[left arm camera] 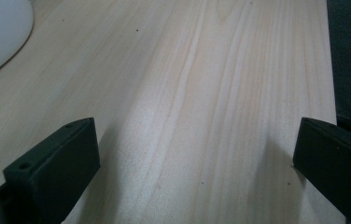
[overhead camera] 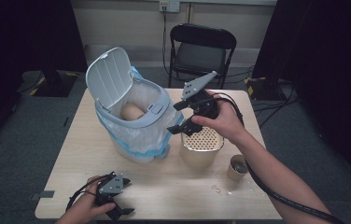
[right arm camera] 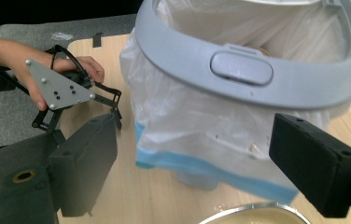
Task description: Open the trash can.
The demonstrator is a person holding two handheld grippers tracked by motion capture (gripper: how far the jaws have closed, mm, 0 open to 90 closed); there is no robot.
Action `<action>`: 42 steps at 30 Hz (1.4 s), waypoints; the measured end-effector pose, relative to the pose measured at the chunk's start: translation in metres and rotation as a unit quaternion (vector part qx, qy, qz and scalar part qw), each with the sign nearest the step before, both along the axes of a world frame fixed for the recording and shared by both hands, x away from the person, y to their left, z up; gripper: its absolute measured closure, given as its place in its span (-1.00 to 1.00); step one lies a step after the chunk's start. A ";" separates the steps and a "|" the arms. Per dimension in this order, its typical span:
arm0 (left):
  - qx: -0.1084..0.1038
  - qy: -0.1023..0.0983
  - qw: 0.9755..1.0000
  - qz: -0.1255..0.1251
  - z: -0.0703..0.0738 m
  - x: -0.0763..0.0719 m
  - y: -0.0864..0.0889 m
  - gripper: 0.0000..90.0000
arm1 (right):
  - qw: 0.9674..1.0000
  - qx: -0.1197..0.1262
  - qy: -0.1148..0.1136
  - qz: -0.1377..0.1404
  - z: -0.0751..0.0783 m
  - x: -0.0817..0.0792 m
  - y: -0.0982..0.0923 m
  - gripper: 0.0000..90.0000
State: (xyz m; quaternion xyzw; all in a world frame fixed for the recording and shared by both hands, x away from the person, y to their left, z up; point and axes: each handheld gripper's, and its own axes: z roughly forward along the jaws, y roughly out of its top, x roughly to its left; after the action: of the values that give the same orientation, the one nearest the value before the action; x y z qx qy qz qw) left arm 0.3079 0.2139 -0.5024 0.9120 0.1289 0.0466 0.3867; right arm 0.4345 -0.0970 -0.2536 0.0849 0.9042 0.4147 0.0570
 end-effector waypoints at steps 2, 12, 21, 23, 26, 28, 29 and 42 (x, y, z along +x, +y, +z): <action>0.000 0.000 1.000 0.000 0.000 0.000 0.000 -1.00 | 1.000 0.001 0.000 -0.004 -0.001 -0.001 -0.007 -0.66; 0.000 0.000 1.000 0.000 0.000 0.000 0.000 -1.00 | 1.000 0.002 0.004 -0.028 -0.012 -0.008 -0.037 -0.66; -0.002 -0.001 1.000 0.001 0.000 0.000 0.000 -1.00 | 0.999 0.003 0.007 -0.041 -0.022 -0.012 -0.058 -0.66; -0.002 -0.002 1.000 0.002 -0.001 0.000 0.000 -1.00 | 0.999 0.005 0.009 -0.044 -0.025 -0.013 -0.062 -0.66; -0.003 0.000 1.000 0.002 -0.001 0.000 0.000 -1.00 | 0.999 0.009 0.014 -0.048 -0.029 -0.014 -0.068 -0.66; -0.003 0.001 1.000 0.001 -0.001 0.000 0.000 -1.00 | 0.999 0.008 0.015 -0.051 -0.032 -0.014 -0.072 -0.66; -0.002 0.002 1.000 0.002 -0.001 0.000 0.000 -1.00 | 0.998 0.008 0.014 -0.053 -0.033 -0.015 -0.074 -0.66; -0.003 0.001 1.000 0.004 -0.001 -0.001 0.000 -1.00 | 0.997 0.013 0.016 -0.070 -0.043 -0.021 -0.100 -0.66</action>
State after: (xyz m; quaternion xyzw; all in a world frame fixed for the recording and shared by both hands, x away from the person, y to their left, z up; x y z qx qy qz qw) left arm 0.3072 0.2135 -0.5032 0.9103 0.1329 0.0468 0.3893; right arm 0.4138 -0.1970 -0.2967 0.1556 0.8915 0.4196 0.0704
